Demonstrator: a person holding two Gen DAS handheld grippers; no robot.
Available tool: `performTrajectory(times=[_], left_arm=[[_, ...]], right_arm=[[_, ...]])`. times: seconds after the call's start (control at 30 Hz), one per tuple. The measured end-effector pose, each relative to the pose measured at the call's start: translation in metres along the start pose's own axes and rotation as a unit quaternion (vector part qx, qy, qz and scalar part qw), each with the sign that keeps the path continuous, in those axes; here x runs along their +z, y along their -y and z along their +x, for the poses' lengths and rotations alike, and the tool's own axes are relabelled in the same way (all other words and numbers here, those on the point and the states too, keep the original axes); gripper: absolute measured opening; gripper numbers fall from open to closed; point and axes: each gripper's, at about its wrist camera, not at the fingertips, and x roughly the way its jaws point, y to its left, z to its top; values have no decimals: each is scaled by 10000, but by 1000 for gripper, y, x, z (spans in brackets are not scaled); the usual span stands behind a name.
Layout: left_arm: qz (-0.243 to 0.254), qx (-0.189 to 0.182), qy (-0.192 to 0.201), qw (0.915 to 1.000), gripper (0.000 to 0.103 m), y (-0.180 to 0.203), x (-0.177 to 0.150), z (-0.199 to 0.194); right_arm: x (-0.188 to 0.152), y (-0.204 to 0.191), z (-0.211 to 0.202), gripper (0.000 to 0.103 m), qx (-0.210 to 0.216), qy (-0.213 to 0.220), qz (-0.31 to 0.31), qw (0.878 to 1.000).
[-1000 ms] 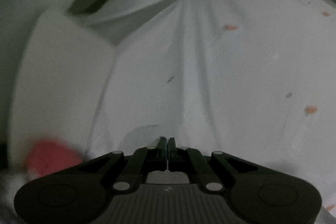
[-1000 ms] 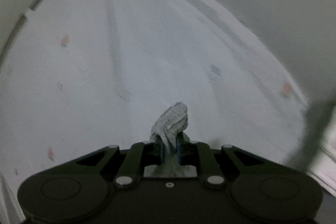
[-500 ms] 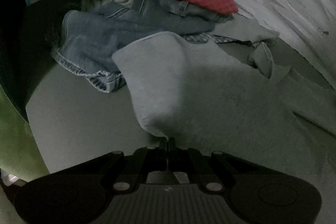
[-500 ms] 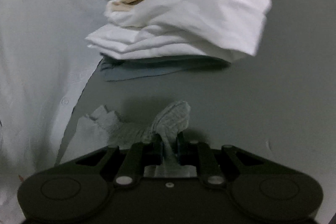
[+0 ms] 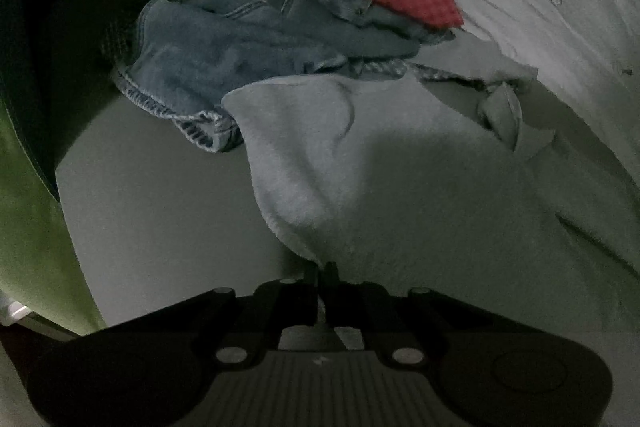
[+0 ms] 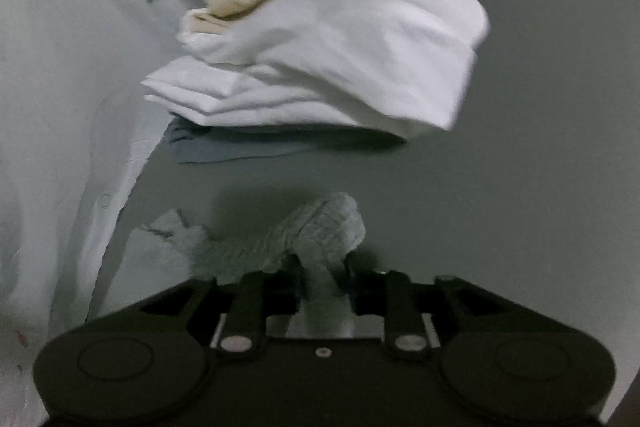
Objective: Fold clothes
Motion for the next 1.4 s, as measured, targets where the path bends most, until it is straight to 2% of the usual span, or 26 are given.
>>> performTrajectory(times=[0.07,0.17,0.23,0.3,0.33,0.4,0.57,0.67,0.77,0.87,0.97,1.0,1.07,1.1,1.23,1.4], left_arm=[[-76,-15,11,10000,9,-1,5,1],[-149,88,-14,9998,10,-3,12,6],[-213,83,-63,9997,11,-2,14,10],[-187,87,-65,9998,11,0,15,12],[-149,113,-60,9998,9,2,15,13],[-80,220,-42,9997,1,5,14,12],[-350,188,-136,9991,1,-7,10,8],[-309,186,-170,9992,2,-8,9,7],[-279,245,-204,9991,6,-4,12,7],[-291,226,-249,9990,9,-2,17,6],[-326,209,-326,9987,23,1,23,5],[-341,243,-314,9986,29,2,26,4],[-377,314,-222,9986,39,6,32,1],[-394,325,-156,9986,43,7,35,-1],[-431,223,99,9988,47,16,44,-10],[-344,-172,97,9992,51,42,55,-5]], right_arm=[[0,3,2,55,-45,71,92,9999],[2,-1,1,55,-166,136,-98,9997],[4,-3,1,46,-247,179,-224,9993],[5,-5,1,22,-328,222,-351,9986],[6,-7,1,19,-368,244,-414,9982],[8,-9,1,13,-449,287,-541,9971],[11,-15,0,9,-650,394,-856,9934],[11,-9,8,9,-739,253,-774,9939],[4,-11,17,11,-872,106,-846,9925],[3,-17,19,18,-939,125,-880,9916],[5,-25,15,26,-1024,215,-998,9895],[6,-29,13,32,-1054,278,-1072,9882],[8,-39,9,41,-1087,391,-1244,9855],[7,-44,7,41,-1086,438,-1345,9840],[8,-69,8,45,-902,477,-1686,9804],[5,-103,30,48,-501,266,-1897,9802]])
